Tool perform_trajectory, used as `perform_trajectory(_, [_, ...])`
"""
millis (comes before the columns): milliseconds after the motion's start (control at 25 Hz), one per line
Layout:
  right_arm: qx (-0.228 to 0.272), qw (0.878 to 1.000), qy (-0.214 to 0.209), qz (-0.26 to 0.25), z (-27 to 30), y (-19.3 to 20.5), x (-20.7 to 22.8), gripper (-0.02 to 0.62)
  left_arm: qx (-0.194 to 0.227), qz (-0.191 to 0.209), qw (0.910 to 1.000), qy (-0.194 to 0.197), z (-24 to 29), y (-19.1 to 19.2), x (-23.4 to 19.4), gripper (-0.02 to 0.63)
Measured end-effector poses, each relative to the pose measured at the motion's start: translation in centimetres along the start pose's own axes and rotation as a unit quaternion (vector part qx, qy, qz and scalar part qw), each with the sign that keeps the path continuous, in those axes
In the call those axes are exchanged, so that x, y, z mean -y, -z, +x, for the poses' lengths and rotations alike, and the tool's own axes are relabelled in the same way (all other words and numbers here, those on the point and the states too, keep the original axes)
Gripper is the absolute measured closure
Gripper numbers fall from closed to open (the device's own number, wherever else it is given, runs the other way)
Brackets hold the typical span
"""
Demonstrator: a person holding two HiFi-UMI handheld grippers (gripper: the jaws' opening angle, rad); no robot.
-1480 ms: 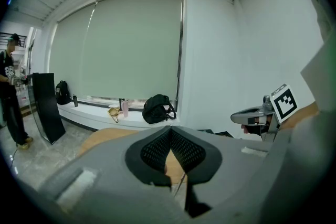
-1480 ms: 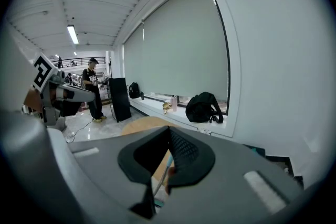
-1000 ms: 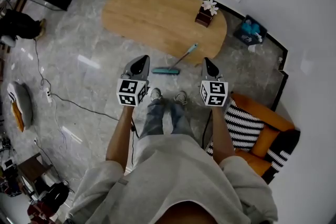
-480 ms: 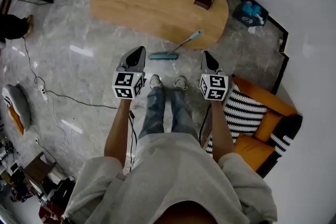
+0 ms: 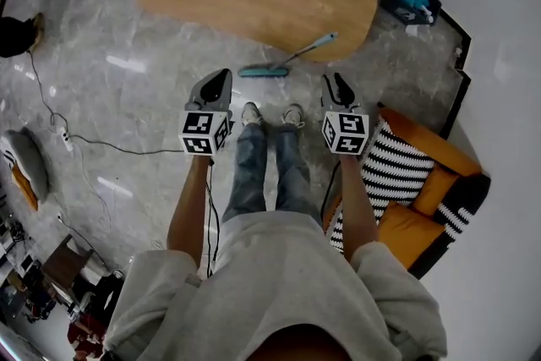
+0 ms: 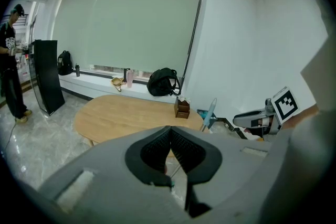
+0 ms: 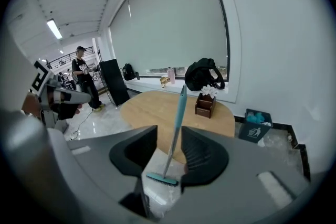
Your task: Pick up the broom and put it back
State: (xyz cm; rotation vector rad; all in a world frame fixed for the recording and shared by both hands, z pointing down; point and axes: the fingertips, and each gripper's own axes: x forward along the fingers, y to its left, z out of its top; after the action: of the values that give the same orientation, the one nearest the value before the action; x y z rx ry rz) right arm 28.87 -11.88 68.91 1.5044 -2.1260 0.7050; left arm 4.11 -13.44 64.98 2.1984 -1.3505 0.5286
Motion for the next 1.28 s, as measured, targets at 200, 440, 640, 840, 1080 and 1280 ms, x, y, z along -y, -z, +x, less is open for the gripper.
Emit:
perform_trajectory(200, [-0.011, 1.000, -0.022, 0.017, 1.3, 1.2, -0.5, 0.338, -0.008, -0.006, 1.0000, -0.001, -0.1, 1.3, 0.0, 0.607])
perform_trajectory(440, [-0.010, 0.999, -0.015, 0.031, 3.6, 0.7, 0.0, 0.325, -0.012, -0.008, 0.9999, -0.007, -0.3, 1.7, -0.7, 0.607])
perform_trajectory(640, [0.003, 0.998, 0.002, 0.063, 6.2, -0.8, 1.4, 0.328, -0.014, -0.008, 0.9998, -0.009, -0.4, 1.7, -0.9, 0.607])
perform_trajectory(840, [-0.003, 0.997, 0.004, 0.078, 8.4, -1.3, 2.0, 0.356, -0.015, -0.010, 0.9998, -0.012, -0.6, 2.0, -1.2, 0.607])
perform_trajectory(1080, [-0.019, 0.996, 0.000, 0.082, 10.1, -0.7, 2.3, 0.393, -0.019, -0.010, 0.9996, -0.018, -1.0, 2.4, -1.6, 0.607])
perform_trajectory(1280, [-0.005, 0.996, 0.009, 0.086, 10.2, -1.5, 2.6, 0.435, -0.020, -0.011, 0.9995, -0.021, -1.5, 2.7, -1.9, 0.607])
